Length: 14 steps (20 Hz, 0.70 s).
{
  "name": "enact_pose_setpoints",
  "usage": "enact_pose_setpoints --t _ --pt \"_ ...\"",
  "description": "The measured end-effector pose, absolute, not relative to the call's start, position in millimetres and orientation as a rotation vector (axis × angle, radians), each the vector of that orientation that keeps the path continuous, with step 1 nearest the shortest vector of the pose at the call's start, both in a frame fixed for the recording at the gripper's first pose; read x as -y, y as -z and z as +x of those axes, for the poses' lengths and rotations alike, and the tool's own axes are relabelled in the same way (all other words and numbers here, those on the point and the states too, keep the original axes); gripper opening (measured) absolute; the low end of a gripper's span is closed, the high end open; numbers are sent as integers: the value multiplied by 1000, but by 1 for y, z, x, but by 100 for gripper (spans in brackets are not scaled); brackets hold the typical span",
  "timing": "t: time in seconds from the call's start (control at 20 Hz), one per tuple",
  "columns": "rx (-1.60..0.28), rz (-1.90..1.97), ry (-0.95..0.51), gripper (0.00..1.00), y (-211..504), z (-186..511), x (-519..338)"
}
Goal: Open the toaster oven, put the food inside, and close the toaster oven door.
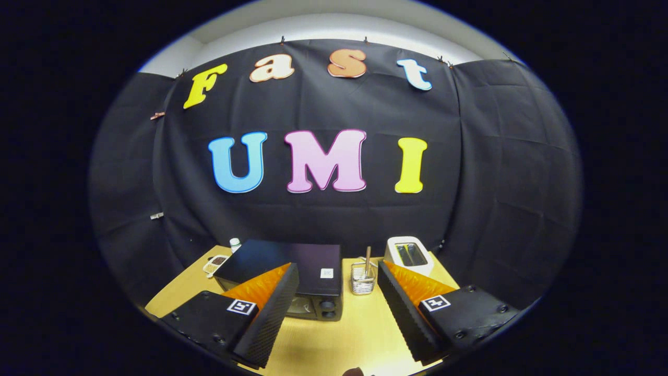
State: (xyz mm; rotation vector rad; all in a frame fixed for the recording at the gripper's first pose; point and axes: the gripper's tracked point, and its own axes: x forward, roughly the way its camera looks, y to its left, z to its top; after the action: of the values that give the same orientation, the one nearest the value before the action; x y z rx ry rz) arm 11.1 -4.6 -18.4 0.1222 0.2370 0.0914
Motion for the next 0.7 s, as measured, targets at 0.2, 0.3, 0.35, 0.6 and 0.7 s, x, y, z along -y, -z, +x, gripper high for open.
enact_pose_setpoints --t 0.2,0.3,0.35,0.6,0.7 --pt "-197 112 -50 98 4 12 55" --pt "-171 97 -31 98 -4 12 78" --pt "-156 94 -25 98 -9 11 86" --pt "-90 43 -6 98 -24 11 114" --pt "-88 47 -1 98 -25 10 117"
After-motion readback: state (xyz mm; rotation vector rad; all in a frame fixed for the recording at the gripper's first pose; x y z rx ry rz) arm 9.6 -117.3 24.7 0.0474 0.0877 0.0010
